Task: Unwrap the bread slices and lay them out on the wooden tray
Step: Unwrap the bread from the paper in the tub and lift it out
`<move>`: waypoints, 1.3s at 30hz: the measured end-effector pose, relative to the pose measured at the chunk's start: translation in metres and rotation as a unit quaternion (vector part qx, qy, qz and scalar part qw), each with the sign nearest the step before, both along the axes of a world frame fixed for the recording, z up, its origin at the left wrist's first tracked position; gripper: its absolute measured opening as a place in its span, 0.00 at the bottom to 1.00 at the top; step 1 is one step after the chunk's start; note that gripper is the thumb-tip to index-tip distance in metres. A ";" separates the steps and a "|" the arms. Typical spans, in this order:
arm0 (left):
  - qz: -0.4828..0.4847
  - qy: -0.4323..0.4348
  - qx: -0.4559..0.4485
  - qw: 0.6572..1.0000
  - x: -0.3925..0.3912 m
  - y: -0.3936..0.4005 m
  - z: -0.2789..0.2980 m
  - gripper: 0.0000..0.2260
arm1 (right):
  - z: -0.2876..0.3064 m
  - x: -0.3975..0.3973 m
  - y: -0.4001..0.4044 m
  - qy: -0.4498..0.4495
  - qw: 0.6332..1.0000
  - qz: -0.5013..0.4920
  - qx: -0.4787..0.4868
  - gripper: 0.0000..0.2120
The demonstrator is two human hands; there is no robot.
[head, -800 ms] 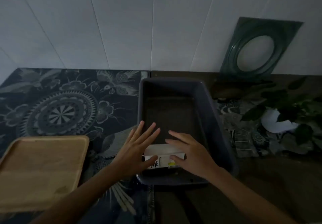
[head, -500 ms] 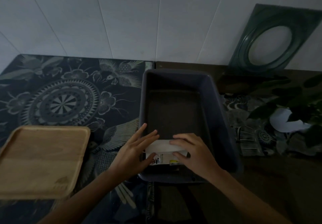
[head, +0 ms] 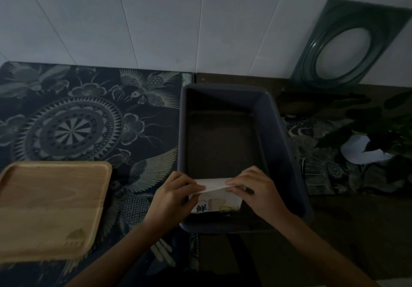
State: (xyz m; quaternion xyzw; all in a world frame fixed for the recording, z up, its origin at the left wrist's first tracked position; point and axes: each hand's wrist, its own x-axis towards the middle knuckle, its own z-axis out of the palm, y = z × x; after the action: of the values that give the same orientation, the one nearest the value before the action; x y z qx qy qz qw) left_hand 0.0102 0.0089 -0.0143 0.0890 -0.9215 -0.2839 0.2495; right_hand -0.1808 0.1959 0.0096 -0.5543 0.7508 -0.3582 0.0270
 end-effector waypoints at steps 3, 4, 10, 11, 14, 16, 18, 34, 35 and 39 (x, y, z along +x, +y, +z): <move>-0.022 -0.011 -0.009 1.000 -0.003 -0.002 0.006 0.09 | 0.003 0.002 -0.003 -0.041 0.999 0.000 0.004 0.14; -0.032 -0.015 -0.010 0.999 -0.003 -0.002 0.008 0.10 | 0.004 0.002 -0.004 -0.056 0.998 -0.005 0.008 0.15; -0.061 -0.013 -0.026 0.998 -0.007 -0.005 0.019 0.11 | 0.007 -0.001 -0.005 -0.085 0.996 -0.006 0.031 0.13; -0.061 -0.015 -0.023 0.998 -0.006 -0.005 0.021 0.12 | 0.007 0.000 -0.004 -0.083 0.996 -0.001 0.028 0.13; -0.058 -0.028 -0.008 0.998 -0.004 -0.005 0.025 0.13 | 0.007 0.005 -0.001 -0.071 0.997 0.017 0.024 0.18; -0.053 -0.034 0.011 0.998 -0.004 -0.005 0.029 0.12 | 0.008 0.008 0.000 -0.037 0.999 0.023 0.025 0.19; -0.044 -0.035 0.041 0.998 -0.004 -0.004 0.032 0.11 | 0.009 0.012 -0.001 0.010 1.000 0.021 0.019 0.15; 0.039 -0.068 0.085 0.993 -0.034 -0.010 0.062 0.03 | 0.020 0.018 -0.014 0.137 0.990 -0.009 0.020 0.12; 0.046 -0.073 0.085 0.993 -0.037 -0.011 0.062 0.04 | 0.020 0.020 -0.014 0.154 0.988 -0.016 0.024 0.12; 0.057 -0.080 0.073 0.992 -0.044 -0.018 0.062 0.04 | 0.023 0.024 -0.012 0.186 0.982 -0.027 0.025 0.07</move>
State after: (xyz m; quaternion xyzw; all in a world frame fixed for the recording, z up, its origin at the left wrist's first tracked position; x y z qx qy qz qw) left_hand -0.0340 -0.0090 0.0473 0.1822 -0.9088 -0.3276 0.1835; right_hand -0.1568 0.1843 0.0330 -0.5900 0.7663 -0.2302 -0.1086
